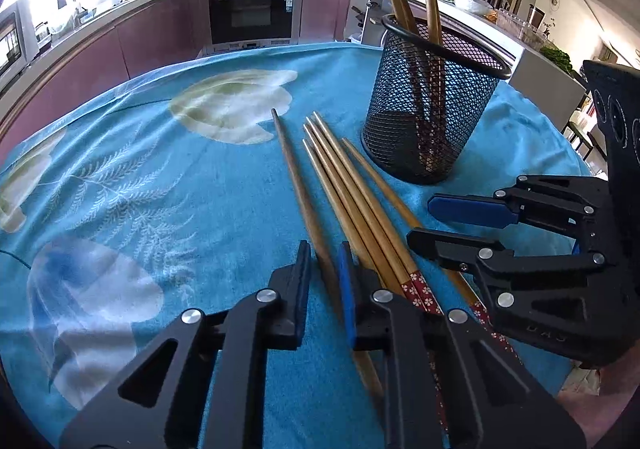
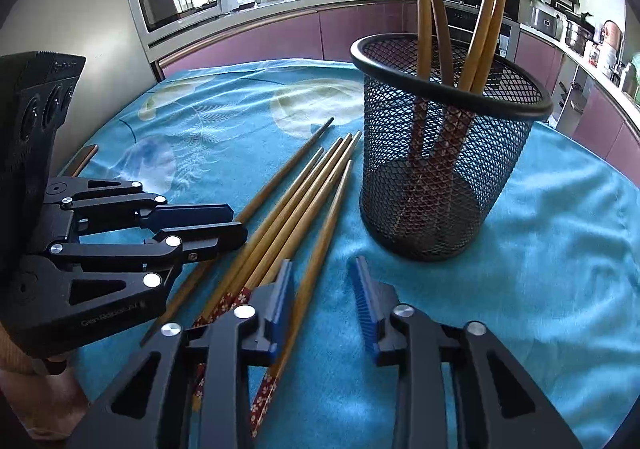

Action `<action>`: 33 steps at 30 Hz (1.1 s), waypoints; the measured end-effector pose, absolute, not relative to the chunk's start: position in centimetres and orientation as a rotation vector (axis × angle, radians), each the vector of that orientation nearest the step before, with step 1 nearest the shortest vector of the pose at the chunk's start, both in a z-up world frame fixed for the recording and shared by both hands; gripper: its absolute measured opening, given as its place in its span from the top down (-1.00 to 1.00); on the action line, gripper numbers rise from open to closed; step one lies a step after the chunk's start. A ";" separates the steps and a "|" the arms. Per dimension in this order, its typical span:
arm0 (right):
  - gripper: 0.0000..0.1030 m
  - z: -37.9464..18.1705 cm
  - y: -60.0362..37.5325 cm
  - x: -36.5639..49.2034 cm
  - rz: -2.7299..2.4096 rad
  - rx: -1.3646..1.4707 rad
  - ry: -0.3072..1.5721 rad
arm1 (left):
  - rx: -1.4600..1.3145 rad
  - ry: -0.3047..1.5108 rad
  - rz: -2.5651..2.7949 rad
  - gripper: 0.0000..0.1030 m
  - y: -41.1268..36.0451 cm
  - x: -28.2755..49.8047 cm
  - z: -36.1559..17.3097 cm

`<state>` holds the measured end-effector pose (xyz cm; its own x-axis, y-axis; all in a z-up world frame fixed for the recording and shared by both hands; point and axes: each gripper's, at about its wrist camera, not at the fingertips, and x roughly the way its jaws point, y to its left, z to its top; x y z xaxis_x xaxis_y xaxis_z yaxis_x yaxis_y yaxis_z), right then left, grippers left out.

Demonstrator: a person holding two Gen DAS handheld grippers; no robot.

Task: Organize utensils
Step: 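Grasp a chopstick with the left tool while the right tool grasps another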

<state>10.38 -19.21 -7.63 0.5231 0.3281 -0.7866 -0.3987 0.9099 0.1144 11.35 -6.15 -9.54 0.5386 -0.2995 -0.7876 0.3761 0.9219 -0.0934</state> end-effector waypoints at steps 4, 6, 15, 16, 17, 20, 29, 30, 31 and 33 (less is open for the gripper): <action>0.84 -7.7 -20.1 10.6 0.440 -0.029 0.933 | 0.068 0.919 -0.392 0.80 -5.9 11.4 -9.5; 0.87 -7.8 -20.7 10.6 0.446 0.006 0.938 | 0.056 0.917 -0.387 0.82 -5.6 11.2 -9.5; 0.89 -6.7 -21.9 9.4 0.514 0.083 0.912 | 0.013 0.888 -0.403 0.84 -3.9 9.4 -8.5; 0.89 -6.6 -21.9 9.3 0.525 0.081 0.910 | 0.013 0.886 -0.413 0.84 -3.9 9.0 -8.4; 0.89 -6.5 -21.8 9.2 0.533 0.078 0.910 | 0.015 0.885 -0.423 0.84 -3.9 8.7 -8.4; 0.89 -6.7 -21.4 9.3 0.549 0.062 0.920 | 0.032 0.895 -0.451 0.84 -4.4 7.7 -8.9; 0.83 -7.5 -20.7 10.0 0.532 0.018 0.959 | 0.090 0.899 -0.447 0.65 -4.9 8.5 -9.6; 0.83 -7.6 -20.7 10.1 0.532 0.015 0.958 | 0.096 0.901 -0.436 0.65 -5.0 8.9 -9.6; 0.83 -7.7 -20.6 10.3 0.531 0.011 0.958 | 0.099 0.906 -0.436 0.67 -5.1 9.3 -9.7; 0.83 -7.7 -20.5 10.5 0.531 0.012 0.957 | 0.097 0.918 -0.443 0.67 -5.4 10.2 -9.9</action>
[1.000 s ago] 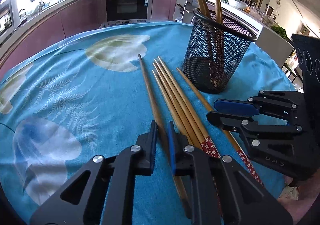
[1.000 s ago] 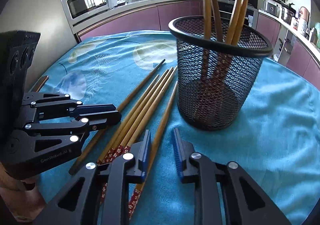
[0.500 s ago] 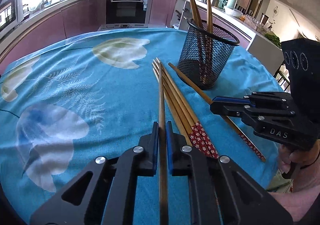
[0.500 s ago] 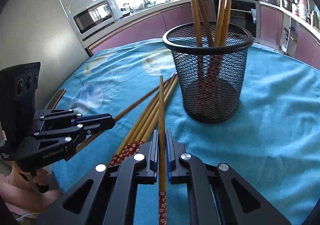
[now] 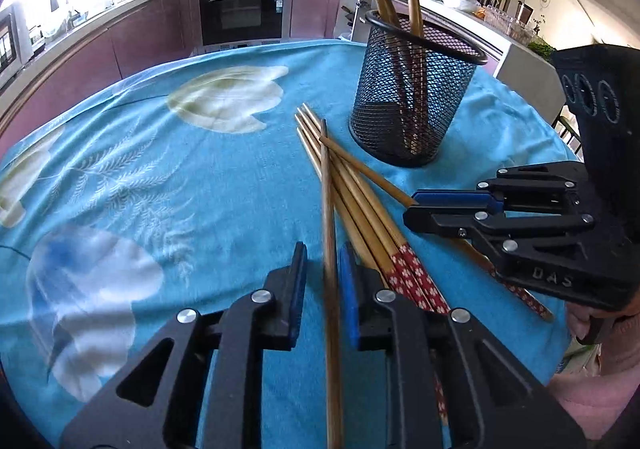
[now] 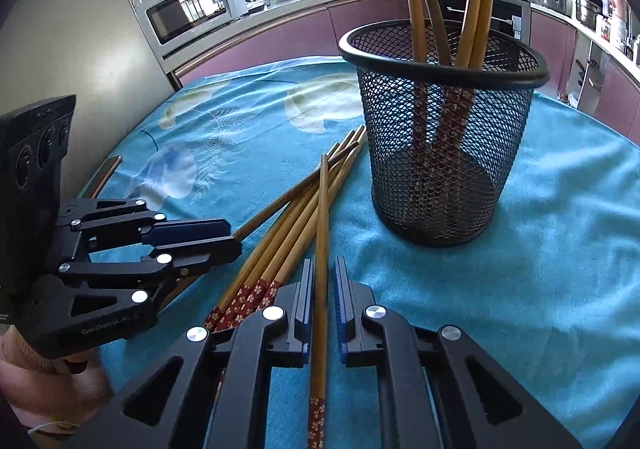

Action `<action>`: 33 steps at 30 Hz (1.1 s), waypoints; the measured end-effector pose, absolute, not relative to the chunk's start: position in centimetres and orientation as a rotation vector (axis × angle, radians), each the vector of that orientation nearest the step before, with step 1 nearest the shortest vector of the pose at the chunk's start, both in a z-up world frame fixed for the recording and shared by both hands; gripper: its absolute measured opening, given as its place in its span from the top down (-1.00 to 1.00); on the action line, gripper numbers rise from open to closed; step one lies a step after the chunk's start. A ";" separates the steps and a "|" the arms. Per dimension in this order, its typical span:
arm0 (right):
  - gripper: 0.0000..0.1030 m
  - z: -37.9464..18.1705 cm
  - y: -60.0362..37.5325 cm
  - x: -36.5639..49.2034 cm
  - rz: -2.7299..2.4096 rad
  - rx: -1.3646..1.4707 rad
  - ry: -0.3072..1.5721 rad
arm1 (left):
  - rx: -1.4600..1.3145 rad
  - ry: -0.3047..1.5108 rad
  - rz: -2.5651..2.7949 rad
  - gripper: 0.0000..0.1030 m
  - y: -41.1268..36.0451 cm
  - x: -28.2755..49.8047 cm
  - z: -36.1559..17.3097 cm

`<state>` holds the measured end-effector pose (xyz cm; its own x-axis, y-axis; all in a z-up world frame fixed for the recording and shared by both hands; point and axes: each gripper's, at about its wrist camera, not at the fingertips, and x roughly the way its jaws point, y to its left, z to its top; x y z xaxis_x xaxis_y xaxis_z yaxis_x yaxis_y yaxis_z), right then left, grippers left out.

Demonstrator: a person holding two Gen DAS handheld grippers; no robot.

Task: Organize utensils
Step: 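Grasp a chopstick with the left tool while the right tool grasps another, then raise the left tool's chopstick over the mesh cup while the right tool lowers its chopstick in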

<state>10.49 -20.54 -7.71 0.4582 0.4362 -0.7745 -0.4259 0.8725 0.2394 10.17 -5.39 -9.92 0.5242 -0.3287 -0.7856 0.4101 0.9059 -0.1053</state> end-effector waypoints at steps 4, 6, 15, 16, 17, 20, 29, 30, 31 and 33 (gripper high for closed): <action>0.87 -7.6 -20.5 10.6 0.536 0.012 0.952 | 0.108 0.923 -0.452 0.71 -6.1 11.4 -9.8; 0.88 -7.3 -20.7 10.4 0.542 0.017 0.940 | 0.102 0.928 -0.449 0.83 -6.1 11.8 -9.8; 0.88 -3.5 -23.4 8.6 0.575 0.082 0.826 | 0.043 0.868 -0.508 0.86 -5.4 10.8 -7.0; 0.88 -3.1 -23.7 8.5 0.573 0.090 0.811 | 0.039 0.856 -0.515 0.86 -5.2 10.6 -6.5; 0.88 -2.6 -24.2 8.4 0.572 0.103 0.795 | 0.031 0.842 -0.525 0.86 -5.0 10.4 -5.9; 0.88 -1.5 -25.0 8.2 0.571 0.131 0.762 | -0.001 0.806 -0.559 0.86 -4.5 9.9 -4.1; 0.88 0.8 -27.1 8.2 0.568 0.193 0.683 | -0.059 0.712 -0.613 0.86 -3.1 8.1 0.3; 0.88 1.1 -27.3 8.2 0.569 0.196 0.675 | -0.063 0.703 -0.619 0.86 -3.1 8.0 0.7; 0.88 1.3 -27.4 8.2 0.570 0.199 0.668 | -0.066 0.694 -0.620 0.86 -3.0 7.8 1.0; 0.88 1.7 -27.7 8.2 0.572 0.200 0.656 | -0.067 0.678 -0.622 0.86 -2.9 7.6 1.6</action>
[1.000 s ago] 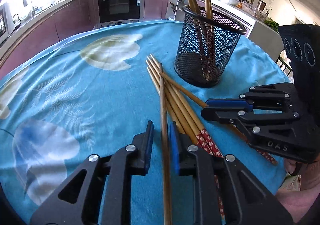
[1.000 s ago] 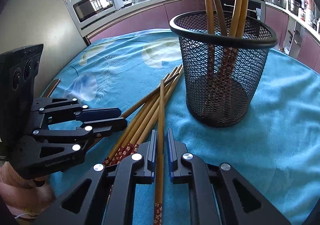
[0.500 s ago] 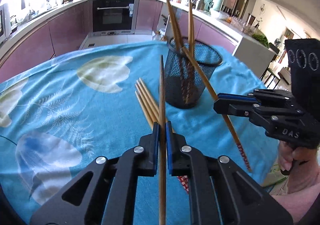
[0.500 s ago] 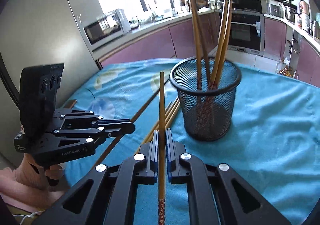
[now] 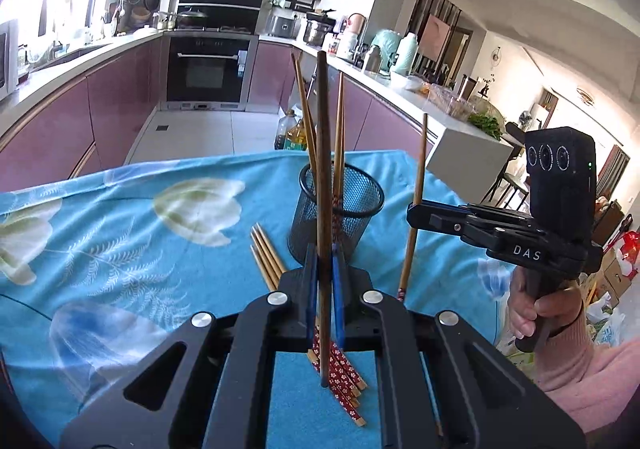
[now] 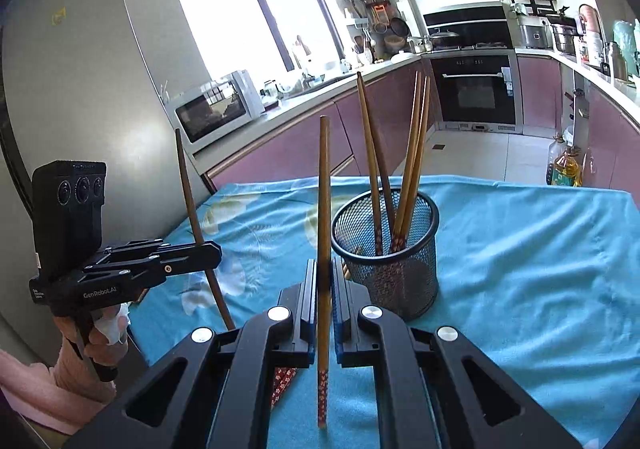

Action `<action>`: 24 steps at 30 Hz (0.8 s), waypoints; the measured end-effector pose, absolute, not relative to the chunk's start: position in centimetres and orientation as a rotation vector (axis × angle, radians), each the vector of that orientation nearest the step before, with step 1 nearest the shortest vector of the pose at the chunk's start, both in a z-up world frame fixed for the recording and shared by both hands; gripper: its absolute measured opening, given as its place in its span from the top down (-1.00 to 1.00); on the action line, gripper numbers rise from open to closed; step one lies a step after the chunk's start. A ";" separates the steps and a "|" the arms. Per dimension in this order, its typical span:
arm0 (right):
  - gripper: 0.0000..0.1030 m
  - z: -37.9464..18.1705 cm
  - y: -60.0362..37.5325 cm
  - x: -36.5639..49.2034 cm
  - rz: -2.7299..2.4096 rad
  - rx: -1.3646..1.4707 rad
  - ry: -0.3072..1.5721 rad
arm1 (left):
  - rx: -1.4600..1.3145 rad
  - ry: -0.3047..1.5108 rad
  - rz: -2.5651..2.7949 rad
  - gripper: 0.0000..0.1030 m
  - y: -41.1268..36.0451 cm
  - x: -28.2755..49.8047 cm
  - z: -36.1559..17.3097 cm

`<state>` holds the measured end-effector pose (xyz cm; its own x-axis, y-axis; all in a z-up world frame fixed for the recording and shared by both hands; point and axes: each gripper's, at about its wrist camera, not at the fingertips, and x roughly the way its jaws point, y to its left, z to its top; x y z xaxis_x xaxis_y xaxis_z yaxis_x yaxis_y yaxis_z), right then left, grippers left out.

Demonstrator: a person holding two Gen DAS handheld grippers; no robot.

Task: Organize utensils
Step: 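Raise the left tool's chopstick over the mesh cup while the right tool lowers its chopstick in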

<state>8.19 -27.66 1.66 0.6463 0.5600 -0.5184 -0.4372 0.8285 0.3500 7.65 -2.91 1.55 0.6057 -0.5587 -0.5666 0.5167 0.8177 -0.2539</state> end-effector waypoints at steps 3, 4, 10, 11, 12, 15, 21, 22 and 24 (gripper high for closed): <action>0.88 2.3 -27.9 8.3 0.573 0.198 0.638 | -0.073 0.655 -0.623 0.86 -2.9 7.5 2.4; 0.88 2.5 -27.9 8.3 0.573 0.198 0.631 | -0.077 0.647 -0.624 0.86 -2.9 7.6 2.7; 0.88 4.6 -28.1 8.5 0.573 0.194 0.576 | -0.089 0.601 -0.631 0.86 -3.3 7.9 4.5; 0.88 4.9 -28.0 8.5 0.571 0.193 0.569 | -0.091 0.595 -0.632 0.86 -3.4 8.0 4.8; 0.88 5.3 -28.1 8.6 0.569 0.189 0.558 | -0.092 0.587 -0.633 0.86 -3.5 8.2 5.1; 0.88 6.5 -28.4 8.8 0.564 0.183 0.526 | -0.091 0.562 -0.629 0.86 -3.8 8.6 6.1; 0.88 8.3 -29.0 9.3 0.558 0.183 0.480 | -0.089 0.528 -0.630 0.86 -4.8 9.5 7.9; 0.88 8.6 -29.1 9.4 0.557 0.181 0.472 | -0.088 0.520 -0.630 0.86 -5.0 9.7 8.2; 0.88 9.0 -29.2 9.6 0.556 0.186 0.462 | -0.083 0.499 -0.625 0.86 -5.3 10.0 9.1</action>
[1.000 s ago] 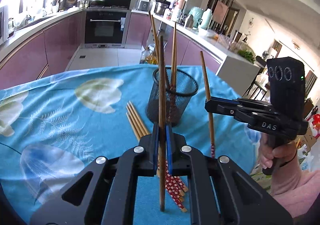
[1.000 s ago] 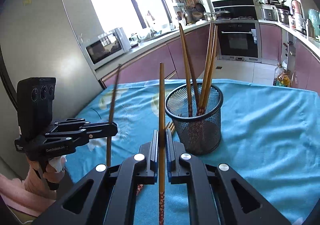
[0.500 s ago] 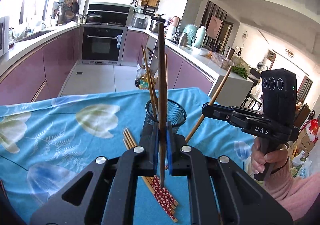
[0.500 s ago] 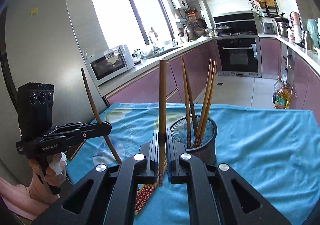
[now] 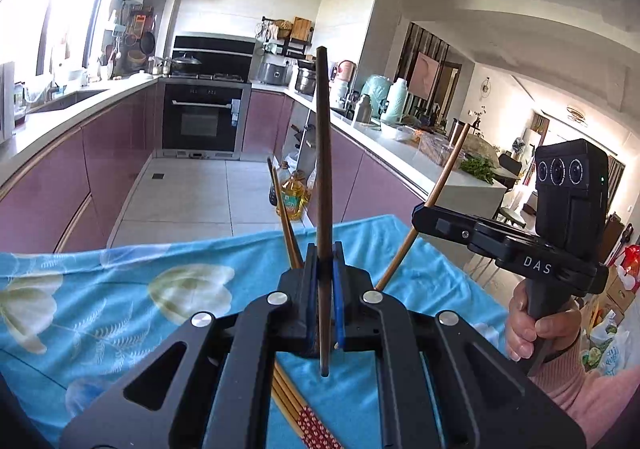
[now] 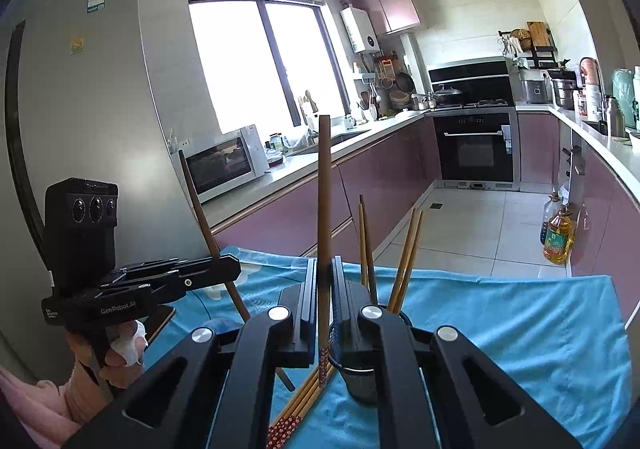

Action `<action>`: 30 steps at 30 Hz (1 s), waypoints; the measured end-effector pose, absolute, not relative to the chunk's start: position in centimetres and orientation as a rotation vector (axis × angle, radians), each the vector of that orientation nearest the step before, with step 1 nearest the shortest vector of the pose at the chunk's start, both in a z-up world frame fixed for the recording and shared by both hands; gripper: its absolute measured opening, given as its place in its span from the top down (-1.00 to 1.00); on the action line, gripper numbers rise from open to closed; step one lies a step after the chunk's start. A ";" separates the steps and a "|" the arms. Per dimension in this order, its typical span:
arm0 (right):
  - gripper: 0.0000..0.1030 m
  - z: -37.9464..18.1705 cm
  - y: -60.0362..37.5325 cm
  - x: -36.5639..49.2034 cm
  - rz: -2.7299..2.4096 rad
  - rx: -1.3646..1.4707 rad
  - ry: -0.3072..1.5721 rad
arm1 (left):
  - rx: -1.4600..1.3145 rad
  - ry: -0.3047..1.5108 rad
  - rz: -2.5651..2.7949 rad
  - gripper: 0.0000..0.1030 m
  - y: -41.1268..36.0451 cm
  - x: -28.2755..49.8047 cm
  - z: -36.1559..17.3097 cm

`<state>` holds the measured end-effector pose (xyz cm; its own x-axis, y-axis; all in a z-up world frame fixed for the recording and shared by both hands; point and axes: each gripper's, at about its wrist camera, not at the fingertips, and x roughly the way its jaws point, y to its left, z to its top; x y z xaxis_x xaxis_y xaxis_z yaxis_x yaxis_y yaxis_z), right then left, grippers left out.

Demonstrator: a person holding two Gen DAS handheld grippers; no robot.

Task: Organize utensils
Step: 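Raise the left tool's chopstick over the mesh cup while the right tool lowers its chopstick in, then lower both held chopsticks into the mesh cup and open both tools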

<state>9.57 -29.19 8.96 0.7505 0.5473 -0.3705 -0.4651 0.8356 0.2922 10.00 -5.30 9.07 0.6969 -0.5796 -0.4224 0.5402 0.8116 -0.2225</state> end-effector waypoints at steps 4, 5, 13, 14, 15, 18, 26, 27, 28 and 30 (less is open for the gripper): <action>0.89 9.7 -29.4 10.2 0.551 0.194 0.446 | -0.083 0.464 -0.634 0.86 -5.9 10.4 10.6; 0.88 9.8 -29.3 10.3 0.551 0.195 0.443 | -0.077 0.454 -0.632 0.86 -6.2 10.5 10.9; 0.89 10.0 -28.9 11.6 0.532 0.182 0.434 | -0.045 0.418 -0.629 0.86 -7.9 10.6 12.6; 0.89 10.0 -28.8 11.6 0.528 0.179 0.433 | -0.044 0.417 -0.627 0.86 -8.2 10.7 12.7; 0.89 10.1 -28.8 11.8 0.523 0.178 0.431 | -0.042 0.416 -0.624 0.86 -8.3 10.8 12.8; 0.89 9.7 -28.7 12.4 0.509 0.176 0.434 | -0.031 0.424 -0.612 0.86 -9.0 11.2 12.7; 0.89 8.1 -28.5 13.7 0.474 0.171 0.471 | -0.014 0.481 -0.592 0.86 -10.4 12.8 11.0; 0.89 7.8 -28.5 13.9 0.472 0.168 0.481 | -0.007 0.491 -0.586 0.86 -10.7 12.9 10.7; 0.89 7.6 -28.3 14.2 0.472 0.167 0.490 | -0.005 0.500 -0.585 0.86 -10.8 13.1 10.4; 0.89 7.2 -28.1 14.5 0.474 0.161 0.507 | -0.001 0.517 -0.582 0.86 -10.9 13.5 10.0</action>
<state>14.54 -28.14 7.23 0.7689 0.4740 -0.4290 -0.3959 0.8799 0.2627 13.52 -10.87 10.03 0.7120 -0.5253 -0.4658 0.5251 0.8389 -0.1435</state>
